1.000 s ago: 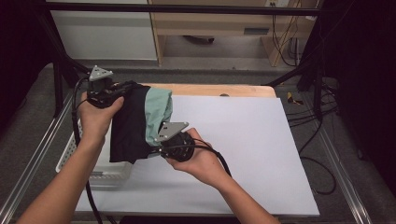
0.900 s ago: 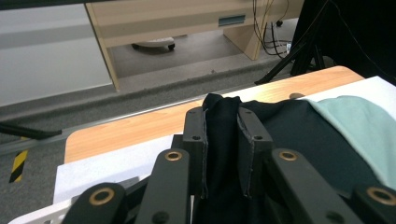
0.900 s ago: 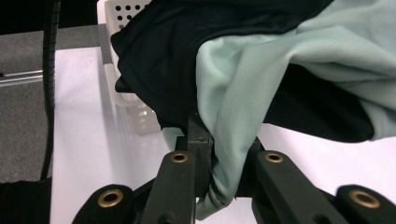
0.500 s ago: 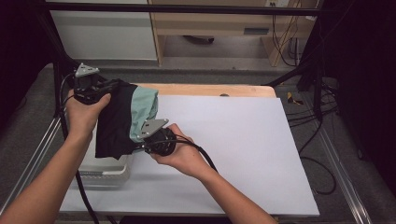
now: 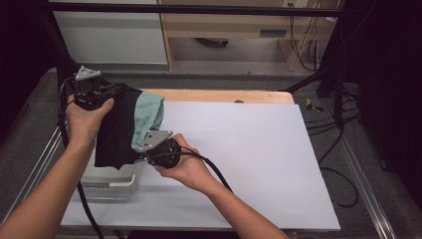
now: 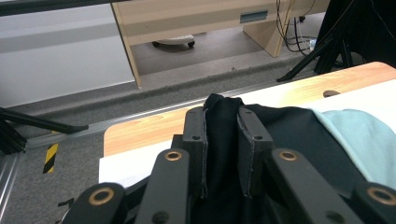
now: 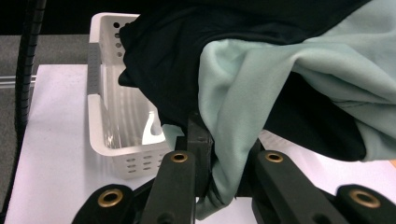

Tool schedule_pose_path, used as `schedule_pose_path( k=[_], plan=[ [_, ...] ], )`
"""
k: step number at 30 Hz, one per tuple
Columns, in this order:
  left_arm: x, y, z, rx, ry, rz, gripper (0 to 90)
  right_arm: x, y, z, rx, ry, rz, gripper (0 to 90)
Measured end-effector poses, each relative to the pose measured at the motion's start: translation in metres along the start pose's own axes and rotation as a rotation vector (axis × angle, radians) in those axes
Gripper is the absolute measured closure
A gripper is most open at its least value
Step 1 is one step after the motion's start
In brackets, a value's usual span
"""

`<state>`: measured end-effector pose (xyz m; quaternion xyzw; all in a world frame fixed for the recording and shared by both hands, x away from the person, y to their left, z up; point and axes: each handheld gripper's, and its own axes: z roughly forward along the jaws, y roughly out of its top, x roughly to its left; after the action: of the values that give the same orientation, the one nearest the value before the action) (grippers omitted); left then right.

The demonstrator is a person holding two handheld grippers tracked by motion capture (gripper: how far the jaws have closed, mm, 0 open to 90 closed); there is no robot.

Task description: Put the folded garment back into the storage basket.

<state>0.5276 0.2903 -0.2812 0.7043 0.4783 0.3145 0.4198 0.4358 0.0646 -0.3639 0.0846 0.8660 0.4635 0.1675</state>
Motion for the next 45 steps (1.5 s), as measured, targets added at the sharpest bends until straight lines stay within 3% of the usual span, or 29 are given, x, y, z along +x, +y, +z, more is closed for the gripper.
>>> schedule_pose_path(
  k=[6,14,30,45],
  plan=[
    [0.005,-0.004,0.002,0.008,-0.001,-0.006,75.6,0.001,0.0,0.004,-0.005,0.012,0.003,82.0],
    [0.012,-0.009,0.003,0.015,-0.002,-0.008,75.4,-0.001,-0.001,0.011,-0.04,0.068,0.054,81.9],
    [0.028,-0.022,0.004,0.038,0.02,-0.02,75.4,0.002,-0.001,0.029,-0.022,0.077,0.058,81.9],
    [0.036,-0.023,-0.002,0.038,0.035,-0.023,75.4,0.006,0.007,0.038,-0.028,0.088,0.058,81.8]
  ],
)
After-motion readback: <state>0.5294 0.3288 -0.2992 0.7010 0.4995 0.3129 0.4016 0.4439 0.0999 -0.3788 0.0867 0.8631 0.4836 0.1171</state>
